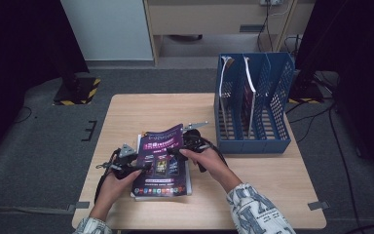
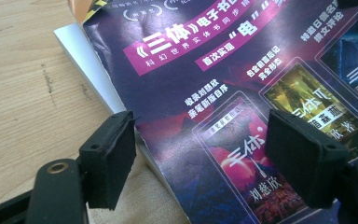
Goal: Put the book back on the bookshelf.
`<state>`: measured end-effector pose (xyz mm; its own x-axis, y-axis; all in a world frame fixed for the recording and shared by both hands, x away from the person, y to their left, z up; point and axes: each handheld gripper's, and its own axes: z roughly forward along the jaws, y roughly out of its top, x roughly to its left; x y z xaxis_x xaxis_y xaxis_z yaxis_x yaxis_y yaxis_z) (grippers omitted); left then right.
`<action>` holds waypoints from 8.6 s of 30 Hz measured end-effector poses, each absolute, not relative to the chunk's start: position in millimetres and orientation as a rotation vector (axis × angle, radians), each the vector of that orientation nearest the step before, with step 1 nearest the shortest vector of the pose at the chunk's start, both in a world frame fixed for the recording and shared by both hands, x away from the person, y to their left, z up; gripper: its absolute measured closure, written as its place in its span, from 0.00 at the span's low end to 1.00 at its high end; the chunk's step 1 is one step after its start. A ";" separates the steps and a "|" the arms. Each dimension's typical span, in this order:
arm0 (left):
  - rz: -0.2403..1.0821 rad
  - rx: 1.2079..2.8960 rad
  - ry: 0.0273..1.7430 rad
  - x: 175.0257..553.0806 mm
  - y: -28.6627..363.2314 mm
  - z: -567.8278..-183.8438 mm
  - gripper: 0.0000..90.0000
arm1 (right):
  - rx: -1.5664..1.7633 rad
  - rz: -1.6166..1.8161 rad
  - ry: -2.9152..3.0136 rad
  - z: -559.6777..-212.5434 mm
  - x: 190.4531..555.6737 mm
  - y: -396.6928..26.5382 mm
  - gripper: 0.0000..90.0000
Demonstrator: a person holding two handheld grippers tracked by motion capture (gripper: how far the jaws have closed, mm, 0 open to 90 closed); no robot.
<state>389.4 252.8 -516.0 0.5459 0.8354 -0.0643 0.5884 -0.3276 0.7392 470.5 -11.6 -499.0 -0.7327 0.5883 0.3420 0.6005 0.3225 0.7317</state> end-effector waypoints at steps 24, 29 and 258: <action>0.429 2.029 1.146 388.9 253.1 -517.4 0.27 | -1.158 -1.337 -2.612 -506.8 471.8 5.5 0.42; 0.429 2.027 1.148 388.8 253.0 -517.5 0.27 | -1.182 -1.359 -2.628 -507.1 472.1 3.3 0.57; 0.577 1.852 1.110 384.3 257.1 -482.0 0.40 | -0.767 -2.044 -2.547 -411.9 428.2 -26.0 0.93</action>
